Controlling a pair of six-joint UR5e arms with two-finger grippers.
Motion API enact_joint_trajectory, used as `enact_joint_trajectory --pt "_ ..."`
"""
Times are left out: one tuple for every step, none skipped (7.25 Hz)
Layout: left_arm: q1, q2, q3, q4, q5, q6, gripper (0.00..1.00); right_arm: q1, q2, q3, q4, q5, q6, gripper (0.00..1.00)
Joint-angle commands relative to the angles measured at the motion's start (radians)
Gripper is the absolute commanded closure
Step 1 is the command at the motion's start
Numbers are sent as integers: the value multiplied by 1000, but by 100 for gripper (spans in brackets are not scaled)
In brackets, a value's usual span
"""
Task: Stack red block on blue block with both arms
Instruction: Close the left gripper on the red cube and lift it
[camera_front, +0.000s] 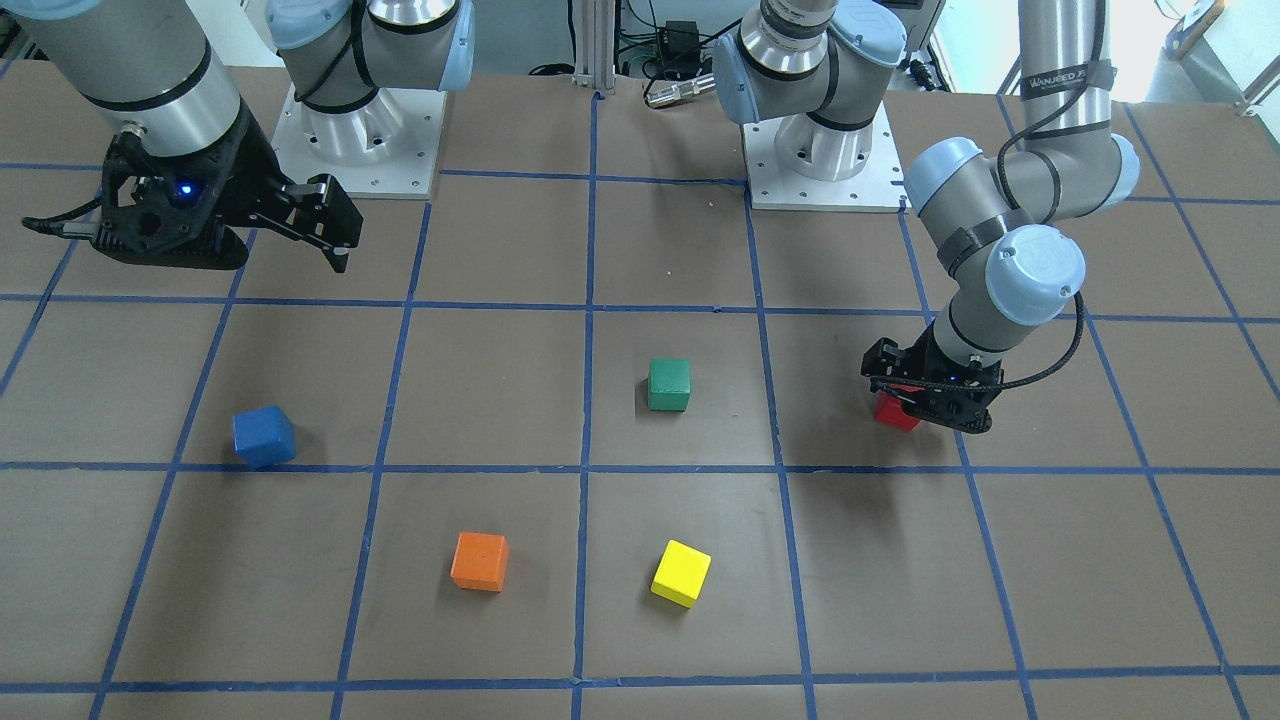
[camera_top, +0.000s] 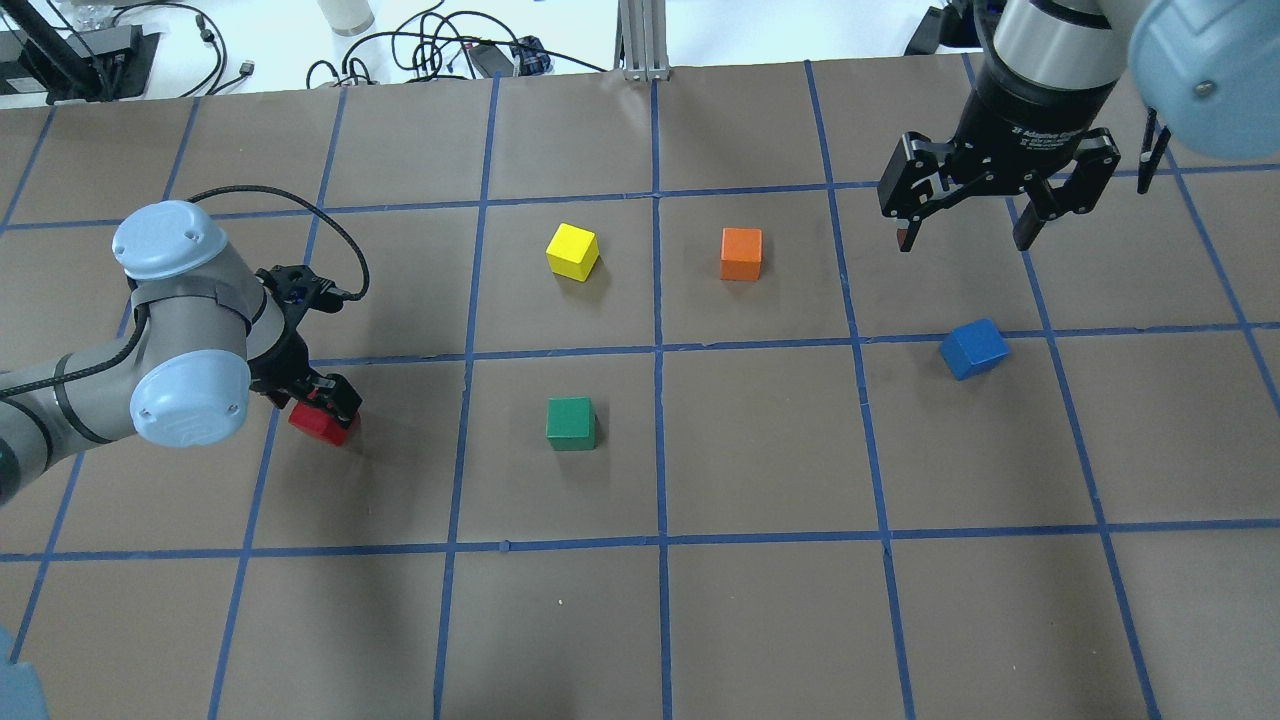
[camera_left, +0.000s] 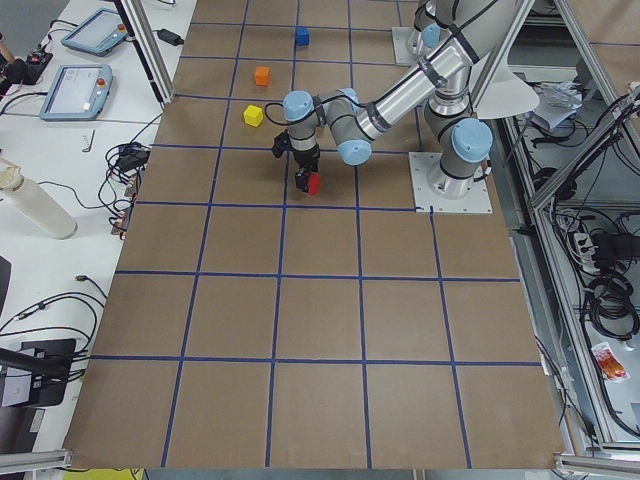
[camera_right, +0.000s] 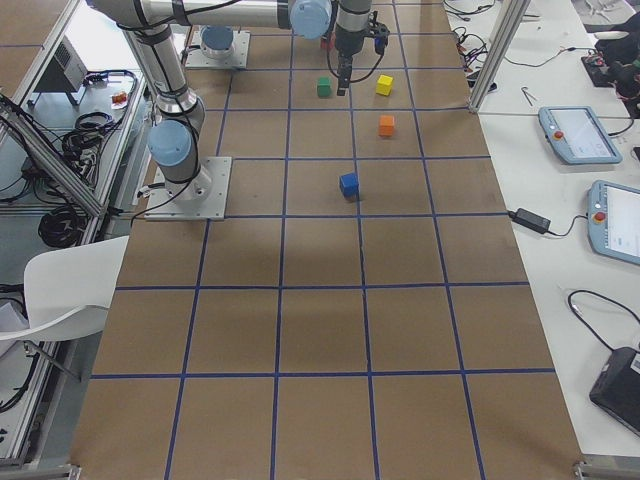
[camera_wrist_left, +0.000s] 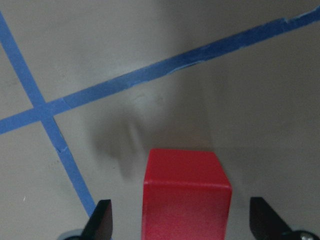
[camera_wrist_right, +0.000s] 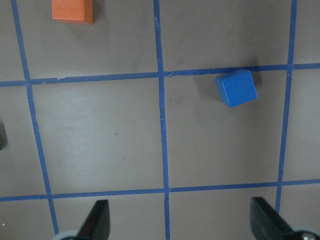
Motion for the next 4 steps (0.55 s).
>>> enact_joint_trajectory --pt "-1 2 10 3 -5 -21 100 0 0 -1 -1 2 -4 0" --pt "-18 15 22 3 -8 -70 100 0 0 -1 -1 -4 -4 0" --pt "-52 12 98 -14 -10 -140 100 0 0 -4 0 -1 -4 0" --pt "-136 1 183 -81 -8 -253 100 0 0 -8 -1 -1 -5 0"
